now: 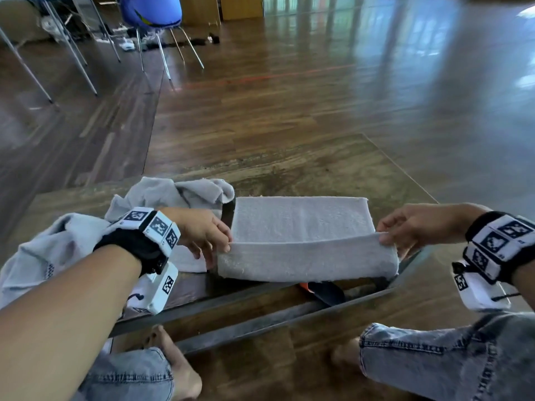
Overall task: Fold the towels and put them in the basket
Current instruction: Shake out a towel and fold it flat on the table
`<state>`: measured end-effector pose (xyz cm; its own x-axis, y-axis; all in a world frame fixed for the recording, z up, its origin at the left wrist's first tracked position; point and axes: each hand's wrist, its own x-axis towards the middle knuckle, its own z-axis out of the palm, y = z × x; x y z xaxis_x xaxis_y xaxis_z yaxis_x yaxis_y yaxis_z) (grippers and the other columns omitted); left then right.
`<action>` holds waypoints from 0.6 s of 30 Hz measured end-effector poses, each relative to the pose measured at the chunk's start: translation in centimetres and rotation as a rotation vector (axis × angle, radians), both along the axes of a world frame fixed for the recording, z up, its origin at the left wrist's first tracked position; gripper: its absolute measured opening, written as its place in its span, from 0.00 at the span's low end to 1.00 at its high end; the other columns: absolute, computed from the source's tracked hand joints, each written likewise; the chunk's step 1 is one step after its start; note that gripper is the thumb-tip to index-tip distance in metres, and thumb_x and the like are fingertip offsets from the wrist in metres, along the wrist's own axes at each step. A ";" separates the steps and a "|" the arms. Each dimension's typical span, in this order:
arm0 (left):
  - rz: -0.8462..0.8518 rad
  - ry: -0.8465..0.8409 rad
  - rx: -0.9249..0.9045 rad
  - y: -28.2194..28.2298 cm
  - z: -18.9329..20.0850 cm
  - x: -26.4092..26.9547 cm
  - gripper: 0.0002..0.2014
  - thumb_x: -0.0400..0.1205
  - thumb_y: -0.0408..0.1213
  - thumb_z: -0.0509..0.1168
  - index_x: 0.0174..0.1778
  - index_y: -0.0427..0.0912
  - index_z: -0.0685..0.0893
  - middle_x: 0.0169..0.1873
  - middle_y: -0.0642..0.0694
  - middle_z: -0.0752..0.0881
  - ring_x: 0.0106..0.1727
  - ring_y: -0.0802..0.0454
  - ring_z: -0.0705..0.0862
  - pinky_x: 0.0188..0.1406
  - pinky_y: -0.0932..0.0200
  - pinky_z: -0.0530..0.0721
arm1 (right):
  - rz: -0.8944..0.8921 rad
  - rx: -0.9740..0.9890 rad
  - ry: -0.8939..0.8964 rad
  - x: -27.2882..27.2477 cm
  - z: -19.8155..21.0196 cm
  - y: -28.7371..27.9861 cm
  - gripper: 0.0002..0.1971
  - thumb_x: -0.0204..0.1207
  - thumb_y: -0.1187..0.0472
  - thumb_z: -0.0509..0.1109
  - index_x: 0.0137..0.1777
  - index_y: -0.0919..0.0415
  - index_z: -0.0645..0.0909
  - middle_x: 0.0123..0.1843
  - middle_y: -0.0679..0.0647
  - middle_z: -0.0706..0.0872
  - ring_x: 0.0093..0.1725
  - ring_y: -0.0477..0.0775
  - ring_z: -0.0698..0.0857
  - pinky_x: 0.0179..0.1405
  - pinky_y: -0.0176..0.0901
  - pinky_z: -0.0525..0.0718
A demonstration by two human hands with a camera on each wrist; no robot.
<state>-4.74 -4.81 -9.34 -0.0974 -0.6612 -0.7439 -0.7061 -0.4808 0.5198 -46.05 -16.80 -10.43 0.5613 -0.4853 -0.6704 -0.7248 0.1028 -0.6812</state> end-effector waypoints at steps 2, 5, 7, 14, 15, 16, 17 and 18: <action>0.004 -0.017 -0.021 -0.7 -0.1 0.0 0.03 0.83 0.28 0.68 0.46 0.40 0.82 0.35 0.41 0.84 0.34 0.44 0.90 0.30 0.61 0.77 | -0.008 -0.098 -0.016 0.2 -0.1 -0.8 0.06 0.81 0.61 0.73 0.50 0.63 0.88 0.49 0.62 0.94 0.47 0.59 0.93 0.51 0.50 0.89; 0.108 -0.105 -0.306 -2.6 -1.1 0.2 0.03 0.83 0.31 0.69 0.50 0.38 0.86 0.40 0.40 0.86 0.37 0.46 0.87 0.32 0.58 0.84 | -0.093 -0.414 -0.023 1.0 -0.7 -2.5 0.07 0.80 0.58 0.75 0.46 0.62 0.89 0.41 0.52 0.92 0.37 0.48 0.89 0.41 0.44 0.86; 0.181 -0.136 -0.491 -4.0 -1.9 0.3 0.05 0.84 0.32 0.69 0.52 0.36 0.88 0.42 0.38 0.88 0.40 0.45 0.87 0.35 0.54 0.87 | -0.145 -0.617 0.022 1.9 -1.5 -3.8 0.08 0.78 0.58 0.78 0.40 0.61 0.88 0.34 0.51 0.88 0.35 0.50 0.84 0.38 0.45 0.81; 0.195 -0.348 -0.756 -7.7 -5.3 -0.1 0.07 0.82 0.35 0.72 0.52 0.38 0.92 0.43 0.50 0.91 0.52 0.49 0.87 0.45 0.62 0.80 | -0.262 -0.813 0.207 4.8 -4.7 -7.1 0.08 0.76 0.55 0.79 0.38 0.56 0.85 0.43 0.53 0.87 0.46 0.57 0.83 0.41 0.43 0.74; 0.192 -0.355 -0.761 -8.0 -5.7 -0.2 0.07 0.82 0.35 0.71 0.52 0.39 0.92 0.49 0.47 0.91 0.57 0.48 0.86 0.53 0.58 0.81 | -0.267 -0.816 0.215 5.0 -5.1 -7.3 0.08 0.76 0.55 0.79 0.38 0.56 0.86 0.44 0.54 0.87 0.47 0.57 0.83 0.41 0.43 0.74; 0.183 -0.369 -0.766 -8.2 -6.0 -0.1 0.06 0.82 0.35 0.71 0.51 0.39 0.92 0.51 0.46 0.91 0.58 0.48 0.86 0.56 0.55 0.82 | -0.264 -0.823 0.219 5.1 -5.4 -7.5 0.08 0.75 0.55 0.79 0.38 0.57 0.86 0.44 0.55 0.87 0.49 0.57 0.82 0.43 0.44 0.75; 0.177 -0.378 -0.771 -8.3 -6.4 0.0 0.06 0.82 0.35 0.71 0.50 0.41 0.93 0.50 0.46 0.91 0.57 0.49 0.85 0.55 0.55 0.81 | -0.257 -0.834 0.223 5.2 -5.7 -7.6 0.08 0.75 0.56 0.79 0.38 0.57 0.85 0.44 0.55 0.87 0.50 0.57 0.81 0.47 0.44 0.75; 0.177 -0.376 -0.775 -8.4 -6.6 0.1 0.05 0.82 0.35 0.71 0.49 0.42 0.93 0.48 0.47 0.91 0.54 0.51 0.85 0.54 0.55 0.81 | -0.251 -0.847 0.221 5.2 -5.8 -7.7 0.08 0.75 0.56 0.79 0.37 0.56 0.85 0.43 0.54 0.87 0.51 0.57 0.81 0.49 0.44 0.75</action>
<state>-4.59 -13.26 -15.91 0.2153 -0.9757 -0.0417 -0.8446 -0.2075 0.4935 -40.86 -24.54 -16.28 0.2737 -0.9550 -0.1143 -0.8719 -0.1962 -0.4486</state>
